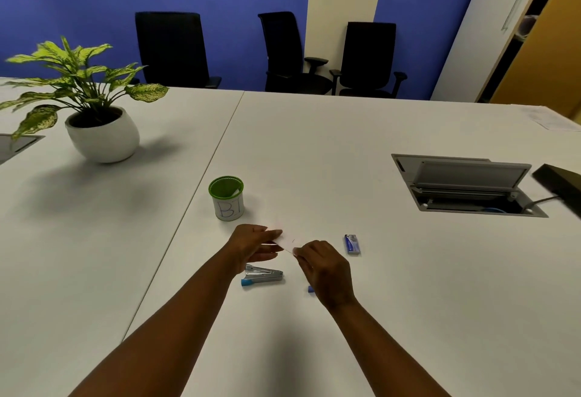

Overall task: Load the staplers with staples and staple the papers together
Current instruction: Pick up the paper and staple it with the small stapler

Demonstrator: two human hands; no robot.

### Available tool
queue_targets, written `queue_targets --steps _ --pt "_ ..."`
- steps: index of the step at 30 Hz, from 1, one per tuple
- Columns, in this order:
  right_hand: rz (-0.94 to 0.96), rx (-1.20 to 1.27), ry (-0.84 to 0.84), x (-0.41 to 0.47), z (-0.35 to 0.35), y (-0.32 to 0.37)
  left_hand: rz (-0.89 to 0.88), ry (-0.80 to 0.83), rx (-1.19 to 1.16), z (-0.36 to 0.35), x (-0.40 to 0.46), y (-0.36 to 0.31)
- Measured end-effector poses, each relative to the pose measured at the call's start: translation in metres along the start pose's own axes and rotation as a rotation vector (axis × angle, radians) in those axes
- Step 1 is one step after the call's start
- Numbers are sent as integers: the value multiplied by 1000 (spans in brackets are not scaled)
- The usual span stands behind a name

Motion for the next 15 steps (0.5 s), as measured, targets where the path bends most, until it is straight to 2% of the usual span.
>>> queue_targets --steps 2,4,7,10,12,15 --pt "-57 78 30 -1 -2 -6 -1 -26 -9 2 2 1" --pt "-290 229 51 3 -1 -11 -5 -29 -21 4 3 0" --pt "-873 476 82 8 -2 -20 1 -14 -67 4 2 0" --pt "-1416 787 242 10 -7 -19 8 17 -93 1 1 2" --pt "-1567 874 292 13 -6 -15 14 37 -87 -2 0 4" --pt "-1642 877 239 16 -4 -12 25 56 -84 -3 1 5"
Point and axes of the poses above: each hand's wrist, its own x-axis towards the middle knuckle, its own z-axis out of the back of the hand, y = z × x, the point moved 3 cm from there along x, towards the middle knuckle, and after that the axes turned 12 degrees about -y, right-handed, at the moved point
